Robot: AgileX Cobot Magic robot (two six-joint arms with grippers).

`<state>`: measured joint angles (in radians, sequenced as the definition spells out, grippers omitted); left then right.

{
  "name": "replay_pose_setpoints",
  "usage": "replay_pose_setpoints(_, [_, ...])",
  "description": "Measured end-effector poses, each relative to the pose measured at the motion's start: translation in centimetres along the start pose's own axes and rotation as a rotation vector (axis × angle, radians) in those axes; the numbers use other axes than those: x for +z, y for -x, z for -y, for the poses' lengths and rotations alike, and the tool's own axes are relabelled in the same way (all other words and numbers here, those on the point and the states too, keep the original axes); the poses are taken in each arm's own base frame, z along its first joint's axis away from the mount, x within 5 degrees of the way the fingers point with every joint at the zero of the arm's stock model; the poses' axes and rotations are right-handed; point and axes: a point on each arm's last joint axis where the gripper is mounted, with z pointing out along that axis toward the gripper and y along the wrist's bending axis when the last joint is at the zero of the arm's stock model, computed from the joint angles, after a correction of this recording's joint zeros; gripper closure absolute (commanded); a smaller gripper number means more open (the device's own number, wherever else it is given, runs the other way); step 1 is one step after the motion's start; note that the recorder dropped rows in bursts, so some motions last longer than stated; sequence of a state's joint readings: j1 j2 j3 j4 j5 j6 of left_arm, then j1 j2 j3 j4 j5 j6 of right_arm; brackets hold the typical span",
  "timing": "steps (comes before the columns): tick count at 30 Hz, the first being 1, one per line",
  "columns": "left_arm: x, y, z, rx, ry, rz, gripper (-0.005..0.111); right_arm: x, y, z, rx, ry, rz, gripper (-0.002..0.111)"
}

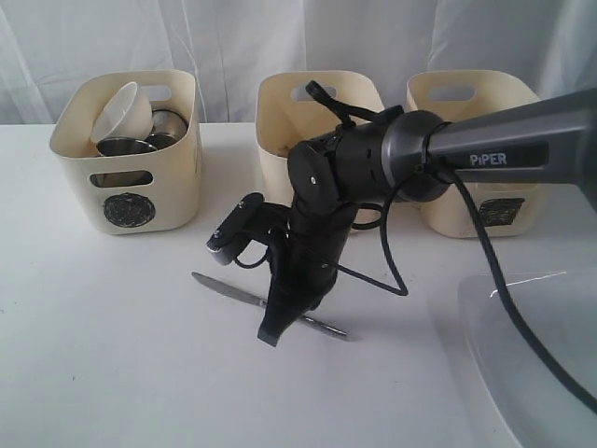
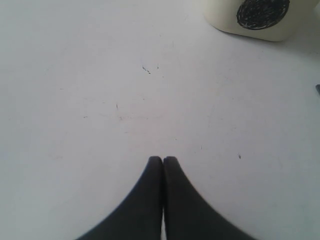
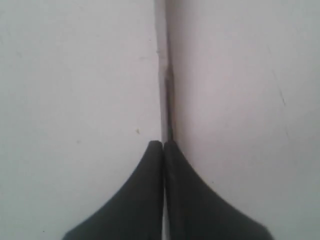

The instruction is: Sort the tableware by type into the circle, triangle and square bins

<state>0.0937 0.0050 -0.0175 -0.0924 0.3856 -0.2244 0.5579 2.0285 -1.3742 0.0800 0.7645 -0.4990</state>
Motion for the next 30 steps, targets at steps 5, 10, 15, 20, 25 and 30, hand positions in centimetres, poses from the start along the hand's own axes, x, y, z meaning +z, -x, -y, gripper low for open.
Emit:
replay_pose_setpoints(5, [0.0,0.0,0.0,0.000,0.000,0.000,0.107,-0.2,0.1,0.0,-0.002,-0.004,0.008,0.108])
replay_pose_setpoints(10, [0.0,0.0,0.0,0.000,0.000,0.000,0.107,-0.2,0.1,0.0,-0.002,-0.004,0.008,0.108])
replay_pose_setpoints(15, [0.0,0.0,0.0,0.000,0.000,0.000,0.107,-0.2,0.0,0.1,-0.014,-0.014,0.002,0.083])
replay_pose_setpoints(20, [0.0,0.0,0.0,0.000,0.000,0.000,0.107,-0.2,0.1,0.1,-0.018,-0.021,0.008,0.058])
replay_pose_setpoints(25, [0.0,0.0,0.0,0.000,0.000,0.000,0.107,0.1,0.5,0.4,-0.027,-0.051,0.047,0.058])
replay_pose_setpoints(30, [0.0,0.0,0.0,0.000,0.000,0.000,0.107,1.8,0.2,0.4,-0.029,-0.041,0.018,0.058])
